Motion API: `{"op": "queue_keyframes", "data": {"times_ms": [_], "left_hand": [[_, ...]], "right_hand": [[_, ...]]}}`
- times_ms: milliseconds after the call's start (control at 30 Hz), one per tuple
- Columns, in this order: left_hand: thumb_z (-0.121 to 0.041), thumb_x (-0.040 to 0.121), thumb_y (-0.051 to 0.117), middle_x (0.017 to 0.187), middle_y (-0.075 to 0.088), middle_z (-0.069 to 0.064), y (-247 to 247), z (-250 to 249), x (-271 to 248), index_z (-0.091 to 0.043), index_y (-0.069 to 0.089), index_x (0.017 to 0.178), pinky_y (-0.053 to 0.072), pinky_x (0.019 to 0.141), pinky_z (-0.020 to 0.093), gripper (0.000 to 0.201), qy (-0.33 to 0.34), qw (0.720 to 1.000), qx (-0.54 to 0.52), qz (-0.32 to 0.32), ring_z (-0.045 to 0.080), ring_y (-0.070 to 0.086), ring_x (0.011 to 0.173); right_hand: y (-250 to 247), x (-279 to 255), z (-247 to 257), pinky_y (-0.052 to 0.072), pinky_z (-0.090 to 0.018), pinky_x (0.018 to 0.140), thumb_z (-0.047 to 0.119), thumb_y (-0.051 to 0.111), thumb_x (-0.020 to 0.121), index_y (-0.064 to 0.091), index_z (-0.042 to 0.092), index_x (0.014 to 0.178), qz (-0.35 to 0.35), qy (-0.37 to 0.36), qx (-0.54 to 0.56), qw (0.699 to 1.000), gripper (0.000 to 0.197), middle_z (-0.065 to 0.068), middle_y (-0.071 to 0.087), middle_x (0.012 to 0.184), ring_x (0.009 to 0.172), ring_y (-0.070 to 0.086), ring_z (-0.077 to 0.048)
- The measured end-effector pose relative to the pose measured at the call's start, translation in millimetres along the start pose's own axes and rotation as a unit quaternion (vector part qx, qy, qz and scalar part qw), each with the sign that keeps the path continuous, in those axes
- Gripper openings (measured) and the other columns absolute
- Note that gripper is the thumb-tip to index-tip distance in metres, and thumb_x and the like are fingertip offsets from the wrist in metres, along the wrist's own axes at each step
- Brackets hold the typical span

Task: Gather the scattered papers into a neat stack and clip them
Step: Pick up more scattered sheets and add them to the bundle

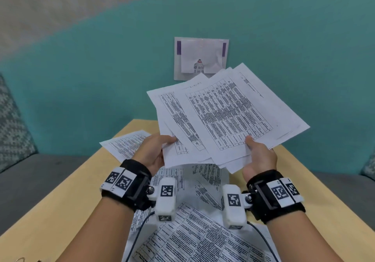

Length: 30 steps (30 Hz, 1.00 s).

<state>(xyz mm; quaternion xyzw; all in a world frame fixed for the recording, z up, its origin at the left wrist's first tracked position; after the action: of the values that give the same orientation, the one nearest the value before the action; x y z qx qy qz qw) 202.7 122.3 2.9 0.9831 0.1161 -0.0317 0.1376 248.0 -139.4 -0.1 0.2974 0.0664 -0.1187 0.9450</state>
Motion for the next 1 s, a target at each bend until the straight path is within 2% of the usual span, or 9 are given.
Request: {"op": "queue_keyframes", "data": {"times_ms": [167,400,500,600,667,733,833,900,1000], "left_hand": [[0.001,0.103,0.049,0.121,0.074,0.016,17,-1,-2,-0.007,0.060,0.130,0.063,0.058,0.039,0.030,0.027,0.999,-0.036,0.012,0.033,0.074,0.094],[-0.002,0.104,0.048,0.124,0.073,0.016,10,-6,-2,-0.010,0.058,0.131,0.063,0.060,0.039,0.030,0.043,0.996,-0.078,0.003,0.034,0.072,0.098],[-0.005,0.103,0.051,0.122,0.074,0.015,21,-4,-3,-0.011,0.063,0.127,0.063,0.066,0.040,0.028,0.051,0.996,-0.073,0.022,0.034,0.073,0.100],[-0.005,0.102,0.053,0.116,0.077,0.011,36,0,-7,-0.012,0.066,0.125,0.061,0.080,0.042,0.028,0.066,0.996,-0.040,0.042,0.035,0.072,0.109],[-0.002,0.101,0.053,0.113,0.078,0.010,41,3,-8,-0.011,0.066,0.126,0.062,0.076,0.042,0.029,0.068,0.996,-0.036,0.050,0.034,0.073,0.107],[-0.005,0.101,0.054,0.115,0.078,0.011,41,5,-7,-0.011,0.065,0.126,0.063,0.070,0.042,0.029,0.057,0.997,-0.044,0.040,0.031,0.075,0.101],[-0.028,0.098,0.053,0.130,0.069,0.020,38,-1,-7,-0.006,0.061,0.135,0.055,0.096,0.058,0.044,0.038,0.995,-0.084,0.036,0.039,0.069,0.115],[-0.045,0.097,0.049,0.133,0.068,0.019,29,-5,-9,-0.008,0.061,0.138,0.047,0.107,0.059,0.057,0.026,0.989,-0.143,0.029,0.041,0.064,0.123],[-0.061,0.098,0.043,0.131,0.069,0.018,24,-7,-18,-0.014,0.063,0.137,0.056,0.094,0.054,0.064,-0.014,0.973,-0.225,0.051,0.038,0.069,0.116]], "right_hand": [[0,7,-6,0.059,-0.038,0.064,0.004,0.068,0.092,0.062,0.005,0.126,0.000,-0.004,0.013,1.000,0.035,-0.013,0.072,0.112,0.089,0.072,-0.029],[5,12,-14,0.057,-0.060,0.086,0.011,0.072,0.088,0.059,0.003,0.125,0.001,0.000,0.015,1.000,0.040,-0.017,0.072,0.115,0.099,0.071,-0.036],[7,9,-16,0.058,-0.057,0.086,0.012,0.071,0.089,0.060,0.003,0.125,0.000,0.008,0.013,1.000,0.039,-0.017,0.072,0.116,0.101,0.071,-0.035],[9,8,-15,0.061,-0.044,0.073,0.011,0.071,0.090,0.060,0.001,0.123,0.007,0.009,0.009,1.000,0.037,-0.013,0.071,0.112,0.096,0.071,-0.032],[9,6,-12,0.060,-0.038,0.068,0.010,0.071,0.090,0.062,0.000,0.120,0.008,0.005,0.001,1.000,0.033,-0.014,0.069,0.107,0.090,0.069,-0.030],[9,5,-10,0.061,-0.043,0.076,0.008,0.070,0.089,0.064,0.003,0.120,0.008,-0.008,0.003,1.000,0.032,-0.014,0.072,0.111,0.091,0.070,-0.031],[5,7,-5,0.061,-0.051,0.078,0.007,0.070,0.089,0.064,0.003,0.122,0.004,-0.023,-0.001,1.000,0.035,-0.017,0.073,0.116,0.097,0.073,-0.035],[2,10,-2,0.061,-0.051,0.072,0.007,0.070,0.088,0.063,0.002,0.123,0.002,-0.026,-0.004,1.000,0.036,-0.016,0.073,0.114,0.095,0.074,-0.035],[5,10,-2,0.060,-0.057,0.077,0.005,0.071,0.088,0.062,0.005,0.124,0.016,-0.025,0.012,0.999,0.038,-0.015,0.072,0.113,0.093,0.074,-0.035]]}}
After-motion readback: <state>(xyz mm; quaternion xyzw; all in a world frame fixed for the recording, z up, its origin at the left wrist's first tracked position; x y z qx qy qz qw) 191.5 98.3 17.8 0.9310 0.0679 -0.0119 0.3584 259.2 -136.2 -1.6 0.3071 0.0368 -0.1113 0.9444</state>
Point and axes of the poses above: each hand's wrist, its own x-axis towards the middle knuckle, its own y-axis out of the palm, z = x × y, the point moved 6 cm from there along x, towards the middle knuckle
